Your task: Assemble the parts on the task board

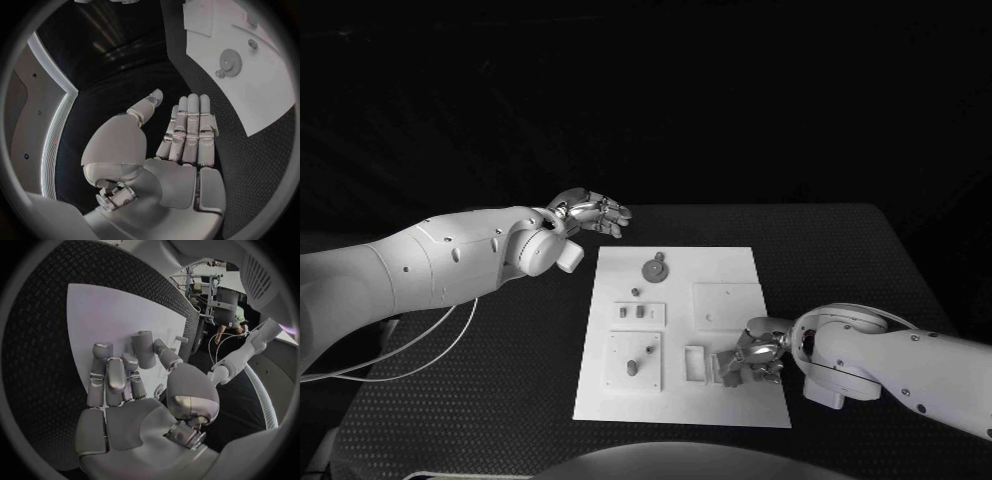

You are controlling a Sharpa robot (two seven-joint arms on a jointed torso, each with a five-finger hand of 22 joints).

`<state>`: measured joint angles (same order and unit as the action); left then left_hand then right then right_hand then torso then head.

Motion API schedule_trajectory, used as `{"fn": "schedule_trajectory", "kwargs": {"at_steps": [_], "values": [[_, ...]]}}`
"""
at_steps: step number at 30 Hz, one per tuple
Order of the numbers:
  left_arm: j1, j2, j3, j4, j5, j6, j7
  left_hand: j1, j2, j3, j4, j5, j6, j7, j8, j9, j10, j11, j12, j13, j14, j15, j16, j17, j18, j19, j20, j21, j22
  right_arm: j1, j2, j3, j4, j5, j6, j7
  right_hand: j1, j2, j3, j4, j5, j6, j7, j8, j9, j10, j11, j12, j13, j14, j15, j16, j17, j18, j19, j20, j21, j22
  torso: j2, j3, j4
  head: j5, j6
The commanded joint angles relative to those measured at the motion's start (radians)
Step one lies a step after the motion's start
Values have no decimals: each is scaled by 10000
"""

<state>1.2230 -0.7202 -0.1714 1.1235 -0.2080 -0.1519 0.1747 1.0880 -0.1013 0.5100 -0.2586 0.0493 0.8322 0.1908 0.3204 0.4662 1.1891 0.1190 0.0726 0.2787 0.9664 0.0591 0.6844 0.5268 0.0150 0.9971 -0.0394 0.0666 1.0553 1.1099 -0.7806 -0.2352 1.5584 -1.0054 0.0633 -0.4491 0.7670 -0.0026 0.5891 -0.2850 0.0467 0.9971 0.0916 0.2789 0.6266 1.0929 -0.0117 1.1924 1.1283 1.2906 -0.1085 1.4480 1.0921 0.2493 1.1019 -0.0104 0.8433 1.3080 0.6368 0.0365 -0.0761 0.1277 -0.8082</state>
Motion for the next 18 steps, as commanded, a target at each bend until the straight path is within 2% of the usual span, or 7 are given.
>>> {"fn": "schedule_trajectory", "kwargs": {"at_steps": [1,5,7,10,18], "values": [[10,13,5,14,65,144,48,-122,-22,-58,33,30,-8,-43,45,-17,13,-48,0,-10,68,-6,-42,17,62,64,-7,31,-18,92,-17,-38,160,329,-228,-216,295,153,77,9,38,203,51,57,74,66,-7,3,-18,44,-56,45,-12,125,33,44,53,199,-7,12,-12,41,36],[10,-2,3,16,65,156,32,-127,-29,-63,33,31,-11,-41,45,-20,10,-46,-2,-11,65,-5,-46,20,61,62,-7,30,-19,337,-86,-37,401,324,-699,-182,21,99,79,166,38,306,22,49,43,120,-36,-5,-46,89,-84,89,-14,125,66,56,70,192,-3,19,-11,43,70],[11,-17,2,26,65,152,24,-129,-31,-64,33,31,-12,-41,45,-20,10,-46,-2,-11,64,-5,-47,20,61,61,-6,29,-19,468,-126,-38,533,326,-850,-178,-177,-88,21,228,40,377,2,60,35,176,-54,2,-59,156,-95,129,35,125,99,49,88,191,-2,9,-13,55,79],[12,-22,1,31,65,152,23,-142,-40,-71,38,30,-15,-39,45,-22,7,-44,-4,-12,61,-3,-53,24,59,59,-5,28,-21,568,-172,-38,726,330,-947,-187,-378,-187,39,384,39,475,-37,78,27,281,-92,4,-89,247,-126,171,76,125,167,13,108,181,-2,-12,-21,14,92],[12,-15,1,35,65,156,8,-155,-48,-78,44,30,-16,-38,46,-25,3,-42,-7,-14,58,-1,-60,30,58,56,-4,28,-22,593,-79,-36,871,548,-1001,-239,-653,-181,175,579,39,570,-79,45,-21,432,-139,-4,-108,383,-181,241,124,125,267,-71,134,176,7,13,13,31,52]]}}
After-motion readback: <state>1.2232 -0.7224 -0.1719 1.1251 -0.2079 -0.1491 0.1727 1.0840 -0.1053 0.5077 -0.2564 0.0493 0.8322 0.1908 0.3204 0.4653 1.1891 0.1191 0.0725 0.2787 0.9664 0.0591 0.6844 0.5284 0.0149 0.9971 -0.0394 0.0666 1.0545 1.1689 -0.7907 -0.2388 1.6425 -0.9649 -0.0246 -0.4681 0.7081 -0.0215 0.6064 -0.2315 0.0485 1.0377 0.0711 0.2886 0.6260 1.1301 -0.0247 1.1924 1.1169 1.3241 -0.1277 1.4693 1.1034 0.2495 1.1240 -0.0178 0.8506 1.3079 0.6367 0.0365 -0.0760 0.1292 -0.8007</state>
